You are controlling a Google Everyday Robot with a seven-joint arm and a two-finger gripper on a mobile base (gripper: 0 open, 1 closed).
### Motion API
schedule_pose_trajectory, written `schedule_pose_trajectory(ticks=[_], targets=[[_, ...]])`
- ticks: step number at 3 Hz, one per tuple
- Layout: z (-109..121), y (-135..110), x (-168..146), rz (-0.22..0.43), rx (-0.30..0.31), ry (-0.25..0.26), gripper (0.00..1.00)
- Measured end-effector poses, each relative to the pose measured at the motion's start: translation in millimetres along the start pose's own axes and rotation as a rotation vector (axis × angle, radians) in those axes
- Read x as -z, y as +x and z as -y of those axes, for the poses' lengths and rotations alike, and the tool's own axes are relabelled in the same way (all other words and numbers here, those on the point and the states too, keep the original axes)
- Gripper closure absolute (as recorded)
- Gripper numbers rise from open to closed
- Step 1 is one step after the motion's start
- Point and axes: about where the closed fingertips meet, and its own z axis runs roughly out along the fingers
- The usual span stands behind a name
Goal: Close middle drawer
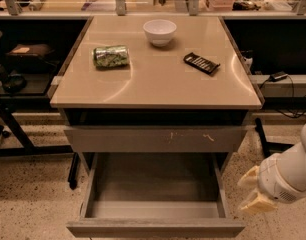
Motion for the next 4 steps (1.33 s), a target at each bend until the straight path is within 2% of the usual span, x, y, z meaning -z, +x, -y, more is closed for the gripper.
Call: schedule_pose_trajectory(ticks=[2,3,4], targets=[[0.9,-0.6,-3.9,0.002,-0.001,-0.004,0.96],[0.1,20.3,-54.2,0.004,-0.059,-0.06,1.0],[-4.2,60.1,-144.0,0.031,-0.13,-0.1,1.0]])
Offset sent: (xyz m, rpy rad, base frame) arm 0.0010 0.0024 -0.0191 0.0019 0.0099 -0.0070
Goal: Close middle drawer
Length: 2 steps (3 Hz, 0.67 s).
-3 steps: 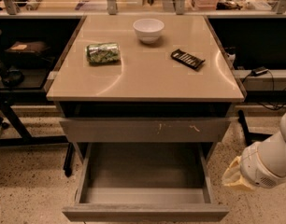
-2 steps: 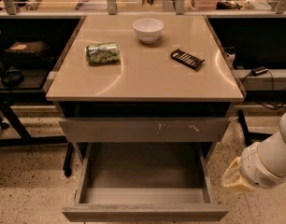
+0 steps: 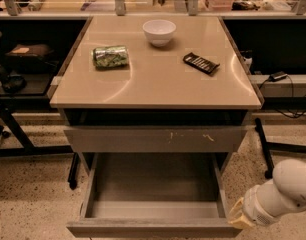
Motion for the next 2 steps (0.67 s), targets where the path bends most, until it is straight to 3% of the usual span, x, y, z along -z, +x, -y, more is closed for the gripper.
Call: schedule_pose_trajectory(ticks=[1,2], targets=[[7.6,19.6,-48.0,0.077,0.0,0.051,1.0],[1.6,32.4,-72.1,0.136,0.033,0.097,1.0]])
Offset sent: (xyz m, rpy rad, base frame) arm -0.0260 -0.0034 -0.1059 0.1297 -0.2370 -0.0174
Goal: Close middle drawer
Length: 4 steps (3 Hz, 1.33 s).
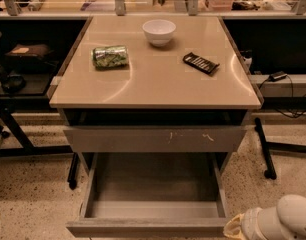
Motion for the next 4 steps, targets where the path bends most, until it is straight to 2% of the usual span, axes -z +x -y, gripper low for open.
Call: schedule_pose_trajectory(ticks=[1,2,3,4], targets=[[-11.5,1.4,-16.1,0.027,0.051,0.017,1.0],[-21.4,-11.6,-29.8,0.048,0.115,0.012,1.0],[-21.5,-12.5,-30.2,0.049,0.118,0.012,0.82],[-21.6,-12.5,-30.2,0.049,0.118,0.012,0.57]])
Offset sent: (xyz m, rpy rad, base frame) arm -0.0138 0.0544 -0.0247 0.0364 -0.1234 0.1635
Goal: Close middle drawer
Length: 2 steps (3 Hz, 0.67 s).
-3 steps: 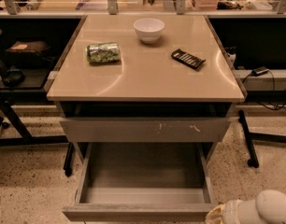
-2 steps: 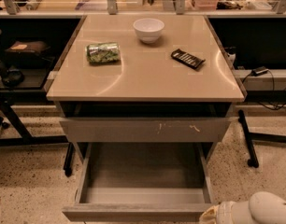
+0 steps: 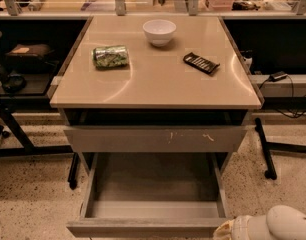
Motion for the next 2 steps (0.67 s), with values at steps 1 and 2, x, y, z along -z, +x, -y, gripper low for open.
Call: schedule_pose_trajectory(ticks=[1,2], targets=[[0.0,0.0,0.0,0.0,0.0,0.0,0.35],[1.7,-0.8,-3.1,0.011,0.003,-0.013,0.12]])
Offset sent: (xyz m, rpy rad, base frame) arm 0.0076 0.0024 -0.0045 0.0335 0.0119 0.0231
